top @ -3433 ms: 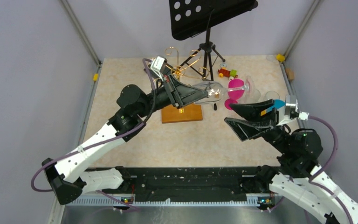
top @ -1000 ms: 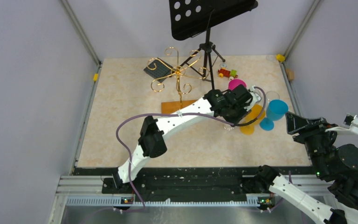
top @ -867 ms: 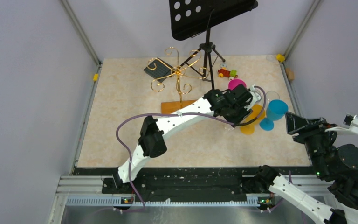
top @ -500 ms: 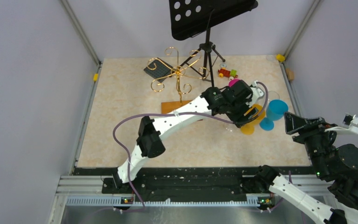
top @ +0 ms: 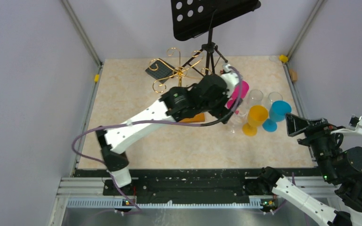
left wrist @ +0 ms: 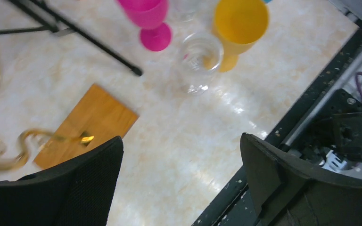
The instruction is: Take the wine glass off the wine glass rack
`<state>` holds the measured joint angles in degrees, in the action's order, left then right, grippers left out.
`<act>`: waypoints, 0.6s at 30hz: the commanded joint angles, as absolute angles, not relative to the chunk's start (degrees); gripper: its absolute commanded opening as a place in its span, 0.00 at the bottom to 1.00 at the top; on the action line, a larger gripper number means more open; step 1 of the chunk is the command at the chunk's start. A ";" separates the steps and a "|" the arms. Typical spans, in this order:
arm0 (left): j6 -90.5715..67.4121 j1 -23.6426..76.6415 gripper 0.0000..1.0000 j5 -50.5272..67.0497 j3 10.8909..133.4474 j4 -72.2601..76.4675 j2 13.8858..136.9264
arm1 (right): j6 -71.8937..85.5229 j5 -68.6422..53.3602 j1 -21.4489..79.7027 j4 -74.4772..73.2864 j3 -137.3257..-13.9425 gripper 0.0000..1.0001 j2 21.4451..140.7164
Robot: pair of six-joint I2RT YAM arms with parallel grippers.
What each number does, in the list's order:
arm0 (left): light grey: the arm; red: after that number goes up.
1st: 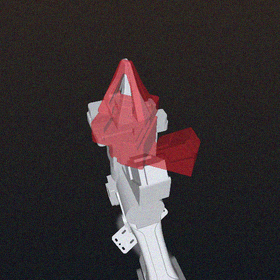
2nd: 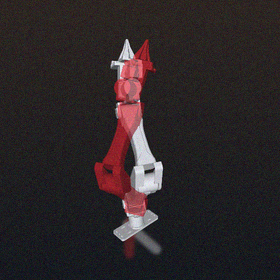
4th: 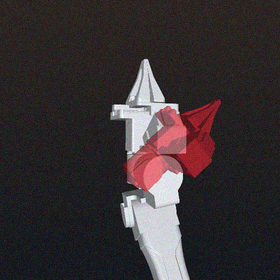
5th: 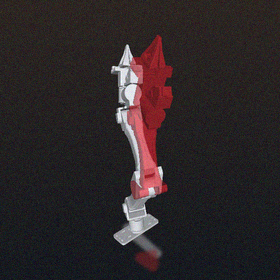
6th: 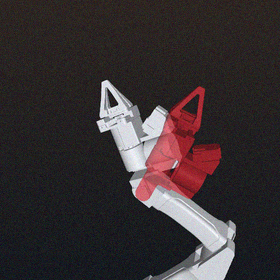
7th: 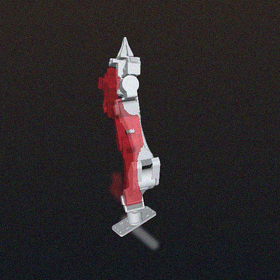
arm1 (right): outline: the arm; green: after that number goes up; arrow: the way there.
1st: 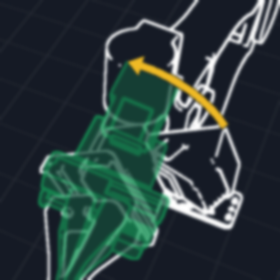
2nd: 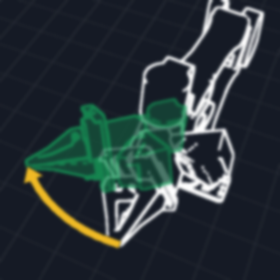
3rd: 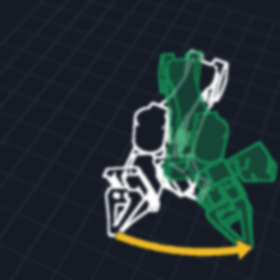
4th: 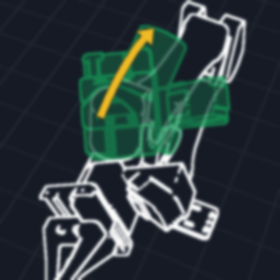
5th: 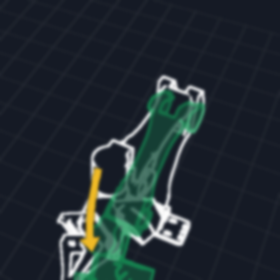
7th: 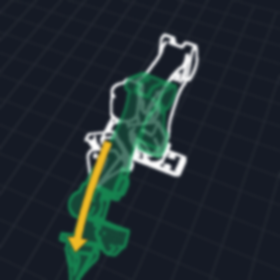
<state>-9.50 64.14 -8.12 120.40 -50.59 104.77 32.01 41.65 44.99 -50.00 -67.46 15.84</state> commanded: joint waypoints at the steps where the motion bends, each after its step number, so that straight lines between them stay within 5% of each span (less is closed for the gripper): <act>1: -15.56 66.19 0.97 -26.72 108.12 -49.53 88.09 | 31.31 40.63 45.47 -51.67 -71.01 0.85 16.50; 5: -18.07 69.00 0.97 -33.20 95.83 -48.64 74.48 | 31.82 41.77 45.44 -52.94 -72.77 0.93 17.30; 18: -23.28 69.43 0.97 -47.85 78.54 -48.62 43.51 | 30.24 46.51 45.51 -54.14 -75.89 0.96 17.78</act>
<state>-21.93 69.36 -39.31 80.79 -49.32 46.50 31.68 42.98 44.99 -53.08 -72.38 16.95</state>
